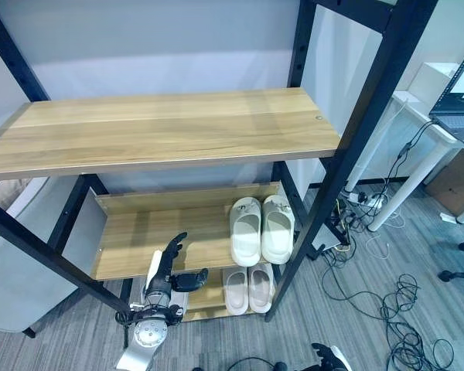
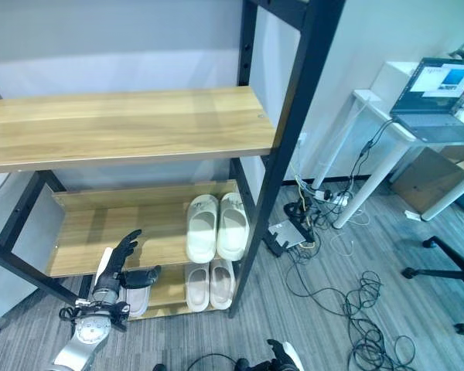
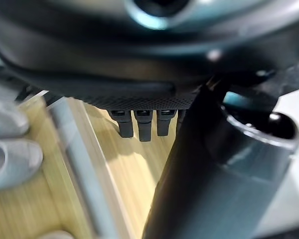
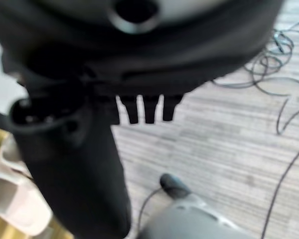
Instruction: Arrange the slippers neatly on the shoe rack.
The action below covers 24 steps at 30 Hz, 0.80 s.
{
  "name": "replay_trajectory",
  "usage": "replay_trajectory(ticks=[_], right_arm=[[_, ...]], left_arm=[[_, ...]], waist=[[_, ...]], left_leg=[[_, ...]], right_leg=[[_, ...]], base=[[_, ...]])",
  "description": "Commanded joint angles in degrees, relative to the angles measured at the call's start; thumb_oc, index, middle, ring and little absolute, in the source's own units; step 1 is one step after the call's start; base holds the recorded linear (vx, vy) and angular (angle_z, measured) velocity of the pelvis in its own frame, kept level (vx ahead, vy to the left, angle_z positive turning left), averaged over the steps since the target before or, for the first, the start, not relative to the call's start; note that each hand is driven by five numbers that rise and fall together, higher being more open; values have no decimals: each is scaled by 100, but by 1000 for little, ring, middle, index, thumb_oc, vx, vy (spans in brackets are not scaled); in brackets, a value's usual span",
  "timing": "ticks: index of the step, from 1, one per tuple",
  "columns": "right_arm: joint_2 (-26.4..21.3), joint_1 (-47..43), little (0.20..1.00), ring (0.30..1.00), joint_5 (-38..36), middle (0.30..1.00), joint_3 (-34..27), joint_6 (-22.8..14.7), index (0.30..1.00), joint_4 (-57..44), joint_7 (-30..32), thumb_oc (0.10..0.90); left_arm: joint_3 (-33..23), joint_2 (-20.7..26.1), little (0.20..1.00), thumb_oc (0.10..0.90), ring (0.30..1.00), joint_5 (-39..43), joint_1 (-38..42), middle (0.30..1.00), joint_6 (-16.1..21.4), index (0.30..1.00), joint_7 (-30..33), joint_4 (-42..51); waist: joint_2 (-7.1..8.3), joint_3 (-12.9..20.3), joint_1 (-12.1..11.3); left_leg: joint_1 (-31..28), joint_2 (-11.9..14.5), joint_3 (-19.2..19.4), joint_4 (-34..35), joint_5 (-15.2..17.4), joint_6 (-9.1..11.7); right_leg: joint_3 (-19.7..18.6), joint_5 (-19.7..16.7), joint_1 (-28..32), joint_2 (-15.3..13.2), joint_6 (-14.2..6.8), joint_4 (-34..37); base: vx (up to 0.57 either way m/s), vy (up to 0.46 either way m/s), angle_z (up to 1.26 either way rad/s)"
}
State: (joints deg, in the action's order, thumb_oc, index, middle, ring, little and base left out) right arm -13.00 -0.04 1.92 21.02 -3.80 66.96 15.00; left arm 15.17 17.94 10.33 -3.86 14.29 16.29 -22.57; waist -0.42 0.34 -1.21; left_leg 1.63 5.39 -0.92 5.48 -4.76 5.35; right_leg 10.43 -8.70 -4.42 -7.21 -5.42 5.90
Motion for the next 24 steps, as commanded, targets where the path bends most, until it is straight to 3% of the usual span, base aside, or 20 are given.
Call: replay_trajectory(ticks=[1, 8, 10, 11, 12, 13, 15, 18, 24], right_arm=[[-157, -254, 900, 900, -169, 900, -169, -71, 900, -127, 100, 800], [-125, -127, 900, 900, -321, 900, -277, -81, 900, 107, -24, 800], [-147, -113, 900, 900, -330, 900, -278, -95, 900, 271, -140, 800], [-147, -115, 900, 900, -330, 900, -278, -96, 900, 272, -140, 800], [-131, -63, 900, 900, -451, 900, -357, -129, 900, 377, -199, 800], [-132, -65, 900, 900, -452, 900, -357, -130, 900, 377, -199, 800], [-119, -26, 900, 900, -679, 900, -549, -188, 900, 499, -236, 800], [-107, 11, 900, 900, -800, 900, -657, -228, 900, 558, -308, 800], [-144, 61, 900, 900, -1026, 900, -789, -254, 900, 627, -396, 800]], left_arm=[[-123, -229, 900, 800, 900, 1039, 105, 900, 62, 900, -287, -513], [-828, -453, 900, 800, 900, 1881, 28, 900, 106, 900, -450, -1524], [-832, -525, 900, 800, 900, 1767, 69, 900, -21, 900, -754, -2557], [-832, -526, 900, 800, 900, 1768, 73, 900, -17, 900, -756, -2563], [-922, -625, 900, 800, 900, 1648, 85, 900, -148, 900, -873, -3412], [-923, -626, 900, 800, 900, 1648, 90, 900, -144, 900, -874, -3419], [-1293, -710, 900, 800, 900, 1564, 99, 900, -264, 900, -863, -4400], [-1708, -697, 900, 800, 900, 1652, 35, 900, -383, 900, -891, -4964], [-2159, -610, 900, 800, 900, 1950, -126, 900, -378, 900, -925, -5223]], waist=[[-26, -19, -25], [1, -9, -90], [0, -33, -98], [-1, -36, -99], [-7, -39, -79], [-8, -43, -78], [3, -53, -72], [30, -61, -96], [65, -56, -141]], left_leg=[[185, -445, 104, -48, 400, -286], [162, -456, 63, -48, 393, -277], [147, -457, 66, -48, 396, -272], [145, -457, 67, -48, 396, -271], [135, -452, 63, -48, 400, -268], [132, -452, 63, -48, 401, -268], [98, -462, 48, -48, 414, -268], [82, -468, 16, -48, 423, -262], [78, -477, -16, -48, 433, -253]], right_leg=[[16, 1053, 349, 146, -139, -90], [46, 1065, 381, 153, -128, -90], [46, 1065, 390, 159, -122, -90], [46, 1065, 392, 159, -122, -90], [51, 1074, 398, 167, -111, -90], [52, 1075, 401, 167, -111, -90], [55, 1105, 438, 178, -92, -90], [73, 1132, 480, 188, -83, -90], [108, 1147, 501, 196, -75, -90]], base=[[0, 0, 0], [0, 0, 0], [0, 0, 0], [0, 0, 0], [0, 0, 0], [0, 0, 0], [0, 0, 0], [0, 0, 0], [1, 0, 1]])
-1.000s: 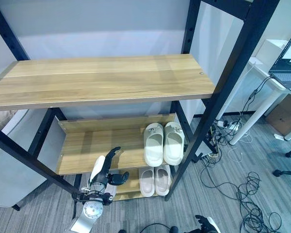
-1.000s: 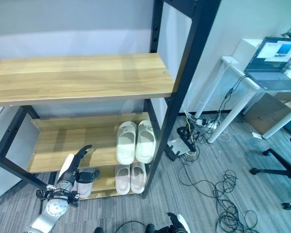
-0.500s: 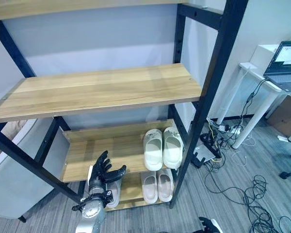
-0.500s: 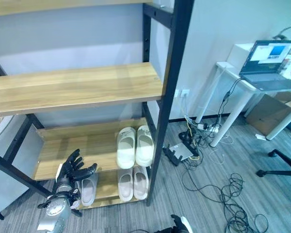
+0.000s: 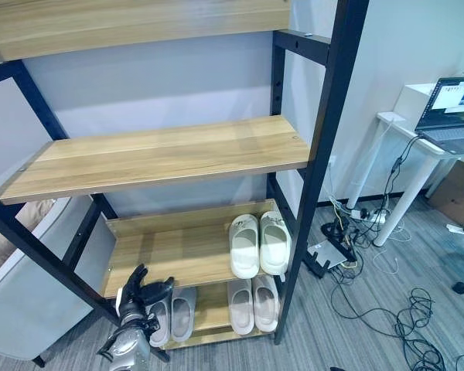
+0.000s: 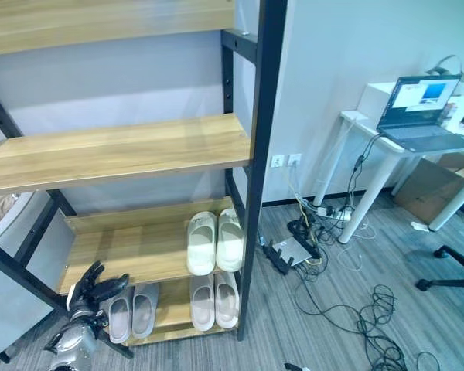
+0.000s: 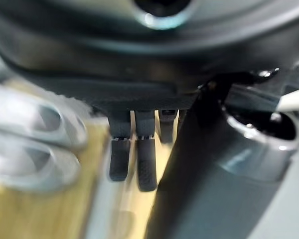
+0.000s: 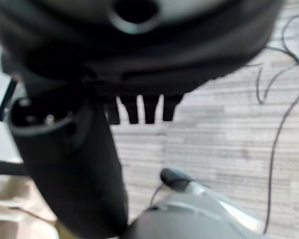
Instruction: Arrange the slippers neatly on the shoe rack.
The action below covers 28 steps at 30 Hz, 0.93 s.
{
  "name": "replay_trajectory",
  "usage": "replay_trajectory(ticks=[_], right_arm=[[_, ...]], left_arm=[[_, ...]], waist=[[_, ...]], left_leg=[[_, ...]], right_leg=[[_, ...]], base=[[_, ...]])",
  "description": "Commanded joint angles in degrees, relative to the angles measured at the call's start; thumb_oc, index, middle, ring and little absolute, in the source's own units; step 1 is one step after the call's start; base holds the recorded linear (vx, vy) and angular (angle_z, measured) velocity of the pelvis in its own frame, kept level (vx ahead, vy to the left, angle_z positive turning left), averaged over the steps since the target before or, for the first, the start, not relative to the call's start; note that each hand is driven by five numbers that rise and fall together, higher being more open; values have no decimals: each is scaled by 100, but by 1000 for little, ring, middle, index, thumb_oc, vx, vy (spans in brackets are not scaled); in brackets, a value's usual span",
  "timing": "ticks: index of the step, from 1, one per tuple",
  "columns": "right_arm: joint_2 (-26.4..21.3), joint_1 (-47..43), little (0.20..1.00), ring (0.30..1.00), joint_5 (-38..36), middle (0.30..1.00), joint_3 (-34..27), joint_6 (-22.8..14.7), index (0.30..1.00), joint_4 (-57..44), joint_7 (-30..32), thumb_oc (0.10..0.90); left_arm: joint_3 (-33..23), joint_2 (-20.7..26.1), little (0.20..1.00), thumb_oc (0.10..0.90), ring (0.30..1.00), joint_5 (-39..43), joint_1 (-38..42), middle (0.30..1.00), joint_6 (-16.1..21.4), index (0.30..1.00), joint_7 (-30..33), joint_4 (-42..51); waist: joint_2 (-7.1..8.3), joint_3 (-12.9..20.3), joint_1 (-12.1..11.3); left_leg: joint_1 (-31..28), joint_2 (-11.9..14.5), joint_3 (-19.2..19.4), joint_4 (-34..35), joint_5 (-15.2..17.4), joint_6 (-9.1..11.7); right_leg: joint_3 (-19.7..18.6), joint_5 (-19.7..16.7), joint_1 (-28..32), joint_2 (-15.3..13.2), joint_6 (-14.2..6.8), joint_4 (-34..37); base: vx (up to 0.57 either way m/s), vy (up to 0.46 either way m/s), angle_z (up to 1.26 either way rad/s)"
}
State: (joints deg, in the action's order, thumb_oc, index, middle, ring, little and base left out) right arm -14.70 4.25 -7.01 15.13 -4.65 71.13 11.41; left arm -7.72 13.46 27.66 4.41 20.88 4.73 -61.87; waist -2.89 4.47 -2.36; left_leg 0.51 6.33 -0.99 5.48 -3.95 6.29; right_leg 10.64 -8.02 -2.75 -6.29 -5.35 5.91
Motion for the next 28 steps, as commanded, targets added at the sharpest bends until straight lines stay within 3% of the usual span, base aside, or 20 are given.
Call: replay_trajectory(ticks=[1, 4, 12, 22, 28], right_arm=[[20, -348, 900, 900, -140, 900, -208, -170, 900, 214, -49, 800], [-49, -253, 900, 900, -176, 900, -250, -180, 900, 177, -147, 800], [-159, -220, 900, 900, -66, 900, -238, -110, 900, 195, -216, 800], [-212, -268, 900, 900, -169, 900, -458, -77, 900, 335, -338, 800], [-209, -296, 900, 900, -174, 900, -451, -50, 900, 365, -327, 800]], left_arm=[[93, -163, 900, 800, 900, 310, -969, 900, -1020, 900, 188, -1242], [-115, -165, 900, 800, 900, 1003, -1028, 900, -927, 900, -138, -861], [-83, -88, 900, 800, 900, 1373, -873, 900, -924, 900, -460, -566], [-348, -1, 900, 800, 900, 590, -1143, 900, -1272, 900, -434, -1741], [-398, 73, 900, 800, 900, 469, -1104, 900, -1237, 900, -268, -1727]], waist=[[312, -469, -33], [310, -485, -38], [262, -497, 18], [220, -475, 48], [234, -461, 15]], left_leg=[[191, -569, -7, -48, 350, -344], [198, -566, -13, -48, 351, -342], [210, -563, -16, -48, 342, -341], [205, -566, 12, -48, 355, -349], [202, -561, -9, -48, 350, -345]], right_leg=[[95, 1080, 332, 104, -82, -91], [110, 1079, 332, 103, -82, -91], [130, 1055, 316, 104, -77, -91], [98, 1050, 287, 109, -68, -91], [118, 1058, 302, 110, -64, -91]], base=[[-1, -1, 4], [0, 0, 0], [-2, 0, 3], [-4, -1, 4], [0, 0, 0]])
